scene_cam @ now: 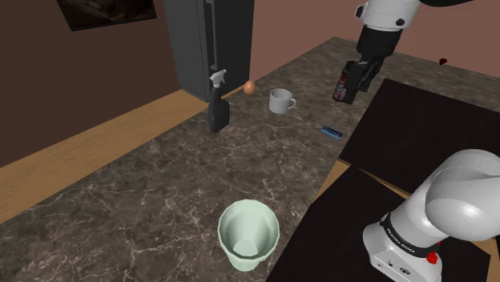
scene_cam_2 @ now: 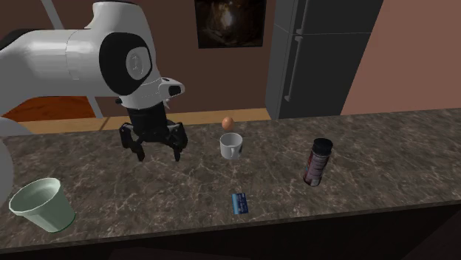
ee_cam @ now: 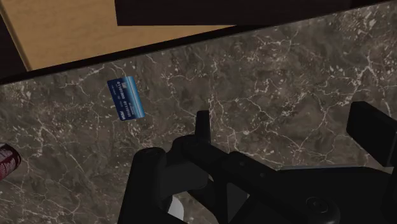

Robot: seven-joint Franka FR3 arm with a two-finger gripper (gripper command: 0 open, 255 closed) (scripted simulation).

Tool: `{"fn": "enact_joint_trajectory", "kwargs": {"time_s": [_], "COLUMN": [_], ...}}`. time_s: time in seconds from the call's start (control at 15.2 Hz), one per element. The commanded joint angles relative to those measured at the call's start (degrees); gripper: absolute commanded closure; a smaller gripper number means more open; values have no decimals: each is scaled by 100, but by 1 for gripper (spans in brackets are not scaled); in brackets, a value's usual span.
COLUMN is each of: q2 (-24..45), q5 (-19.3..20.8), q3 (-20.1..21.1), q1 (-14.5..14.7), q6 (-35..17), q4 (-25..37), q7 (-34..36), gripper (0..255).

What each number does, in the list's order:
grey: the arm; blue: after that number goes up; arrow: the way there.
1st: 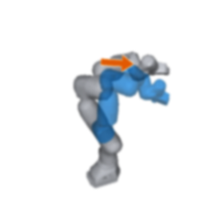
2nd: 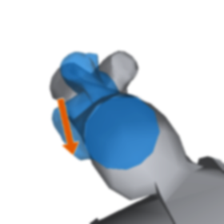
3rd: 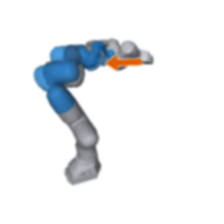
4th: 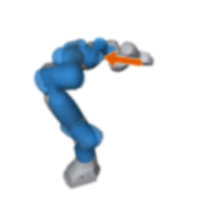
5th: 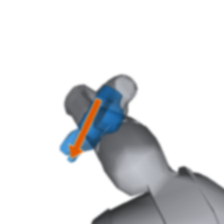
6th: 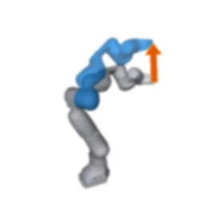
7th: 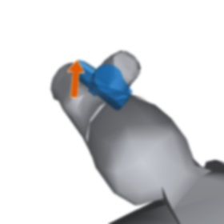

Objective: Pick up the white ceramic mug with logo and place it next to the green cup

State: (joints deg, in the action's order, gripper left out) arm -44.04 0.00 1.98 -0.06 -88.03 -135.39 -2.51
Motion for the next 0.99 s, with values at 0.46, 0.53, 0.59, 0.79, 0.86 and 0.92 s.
{"fn": "enact_joint_trajectory", "kwargs": {"time_s": [0.46, 0.53, 0.59, 0.79, 0.86, 0.92], "q2": [1299, 1498, 1700, 2316, 2524, 2734], "q5": [163, 182, 199, 245, 258, 268], "q3": [-150, -171, -191, -250, -269, -288], "q1": [-122, -137, -152, -194, -207, -220], "q6": [-1156, -1304, -1446, -1837, -1956, -2068], "q4": [210, 271, 341, 596, 696, 803], "q7": [-138, -155, -172, -220, -236, -252], "gripper": [0, 0, 0, 0, 0, 0]}}
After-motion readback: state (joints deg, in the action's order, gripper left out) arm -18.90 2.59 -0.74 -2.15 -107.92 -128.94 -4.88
